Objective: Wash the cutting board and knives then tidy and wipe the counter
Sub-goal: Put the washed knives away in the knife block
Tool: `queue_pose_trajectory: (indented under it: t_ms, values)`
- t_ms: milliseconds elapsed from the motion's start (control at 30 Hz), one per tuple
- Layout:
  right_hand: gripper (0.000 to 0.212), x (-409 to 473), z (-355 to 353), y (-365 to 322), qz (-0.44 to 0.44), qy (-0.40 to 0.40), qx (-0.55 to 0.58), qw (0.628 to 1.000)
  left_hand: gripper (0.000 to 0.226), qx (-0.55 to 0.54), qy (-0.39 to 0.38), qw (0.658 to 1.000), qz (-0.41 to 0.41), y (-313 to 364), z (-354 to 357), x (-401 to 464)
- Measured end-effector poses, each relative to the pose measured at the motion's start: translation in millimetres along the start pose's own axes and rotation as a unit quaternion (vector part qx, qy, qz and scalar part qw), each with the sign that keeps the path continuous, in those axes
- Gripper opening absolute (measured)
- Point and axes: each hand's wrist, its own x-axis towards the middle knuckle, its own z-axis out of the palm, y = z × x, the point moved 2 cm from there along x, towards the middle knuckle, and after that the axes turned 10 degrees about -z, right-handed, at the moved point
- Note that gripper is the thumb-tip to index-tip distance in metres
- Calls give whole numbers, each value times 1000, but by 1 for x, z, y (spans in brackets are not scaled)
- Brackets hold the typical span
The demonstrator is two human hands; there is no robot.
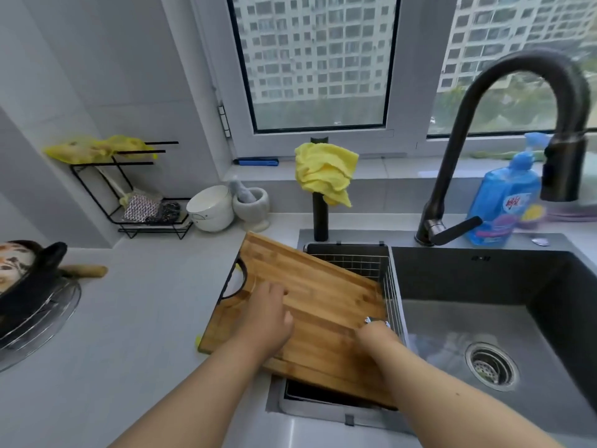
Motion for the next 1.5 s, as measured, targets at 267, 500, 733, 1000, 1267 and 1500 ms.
queue_pose_trajectory:
  t_ms: [267,500,733,1000,1267,1500]
  values:
    - [33,-17,-17,-7,-86,51,124,987,42,-8,14,1000,-22,7,2,-2]
    - [30,-19,-10,-45,-182,22,139,973,40,-3,24,999,-37,16,-6,-7]
    - [33,-34,-8,-87,-229,-44,275,933,37,5,10,999,-46,8,-15,-8]
    - [34,-42,-20,-125,-335,35,19,942,36,39,-39,997,-46,-3,-18,24]
    - [28,-38,-35,-155,-304,151,41,940,32,-66,13,997,-26,-40,-48,64]
    - [25,-40,-39,-211,-319,201,48,925,26,-238,14,966,-103,-83,-69,89]
